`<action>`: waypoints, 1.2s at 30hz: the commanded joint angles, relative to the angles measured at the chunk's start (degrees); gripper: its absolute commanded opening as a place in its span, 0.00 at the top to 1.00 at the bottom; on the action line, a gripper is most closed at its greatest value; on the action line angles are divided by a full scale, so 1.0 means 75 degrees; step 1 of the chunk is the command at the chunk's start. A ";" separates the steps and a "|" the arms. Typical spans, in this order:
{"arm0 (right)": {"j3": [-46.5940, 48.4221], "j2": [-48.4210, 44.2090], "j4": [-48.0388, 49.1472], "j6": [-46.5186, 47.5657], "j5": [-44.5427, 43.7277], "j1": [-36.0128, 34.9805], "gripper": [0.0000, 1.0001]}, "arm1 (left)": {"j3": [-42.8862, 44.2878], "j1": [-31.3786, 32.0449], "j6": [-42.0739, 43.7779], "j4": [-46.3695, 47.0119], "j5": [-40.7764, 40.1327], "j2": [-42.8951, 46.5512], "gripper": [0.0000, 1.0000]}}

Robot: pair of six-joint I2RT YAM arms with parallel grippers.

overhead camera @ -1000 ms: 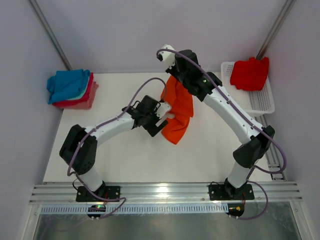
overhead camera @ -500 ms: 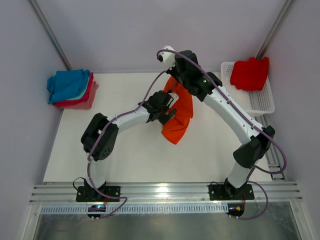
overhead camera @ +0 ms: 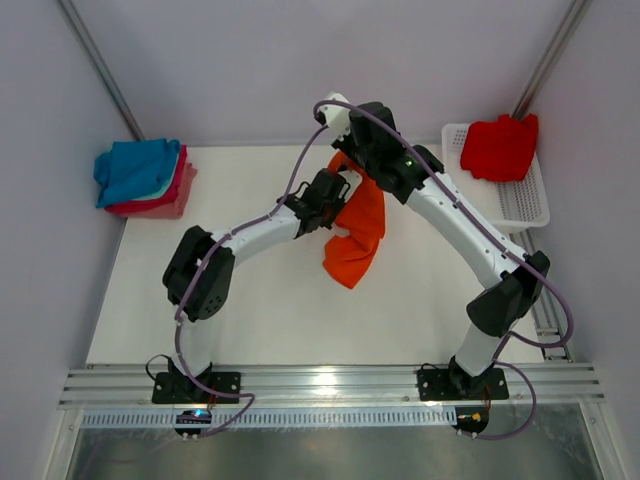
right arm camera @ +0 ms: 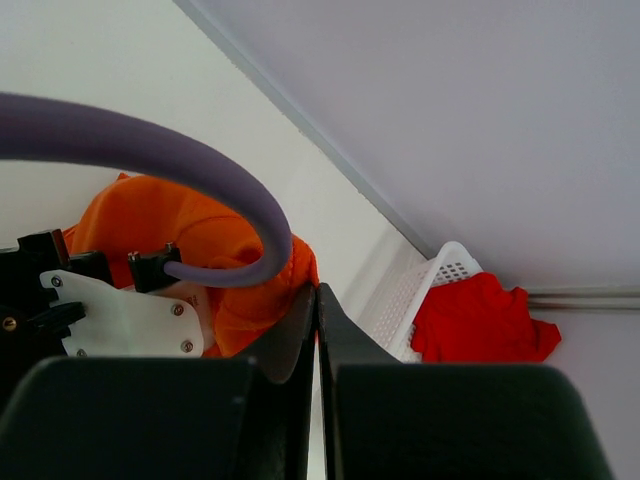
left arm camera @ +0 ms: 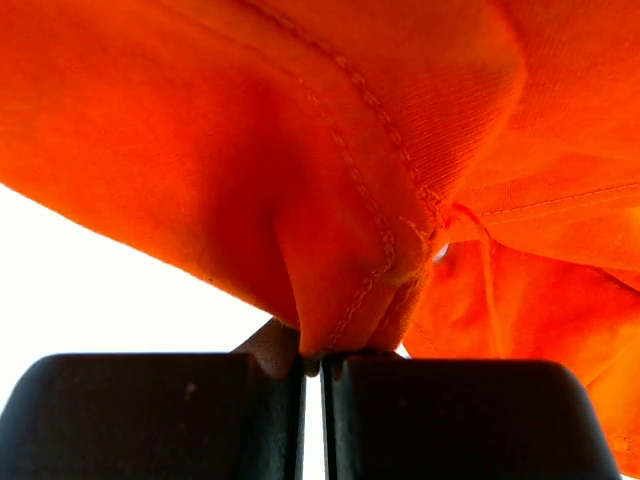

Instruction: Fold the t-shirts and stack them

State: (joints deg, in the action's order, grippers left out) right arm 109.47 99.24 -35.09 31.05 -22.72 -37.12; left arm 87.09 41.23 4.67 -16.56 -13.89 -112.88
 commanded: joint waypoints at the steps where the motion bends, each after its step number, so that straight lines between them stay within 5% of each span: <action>1: -0.0146 -0.0529 0.0424 -0.0062 -0.0193 -0.0007 0.97 | 0.0248 -0.0001 -0.0025 0.0087 -0.0092 0.0412 1.00; 19: -0.1752 -0.0998 0.1562 0.0384 -0.1190 0.0005 0.97 | -0.0350 -0.2861 0.0198 -0.1238 -0.0351 0.4033 1.00; 28: -0.2302 -0.1068 0.1479 0.0102 -0.0826 0.0005 0.97 | 0.0493 -0.2896 0.0573 -0.1601 -0.0093 0.4000 1.00; 36: -0.1239 -0.0893 0.2536 0.1579 -0.2209 0.0005 0.97 | 0.2812 -0.3048 0.1312 -0.1976 -0.0960 0.3332 1.00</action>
State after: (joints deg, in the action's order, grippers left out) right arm 93.84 94.50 -19.81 38.50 -31.03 -38.09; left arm 100.86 20.25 12.23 -32.51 -15.27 -88.95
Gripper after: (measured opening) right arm 0.034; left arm 0.012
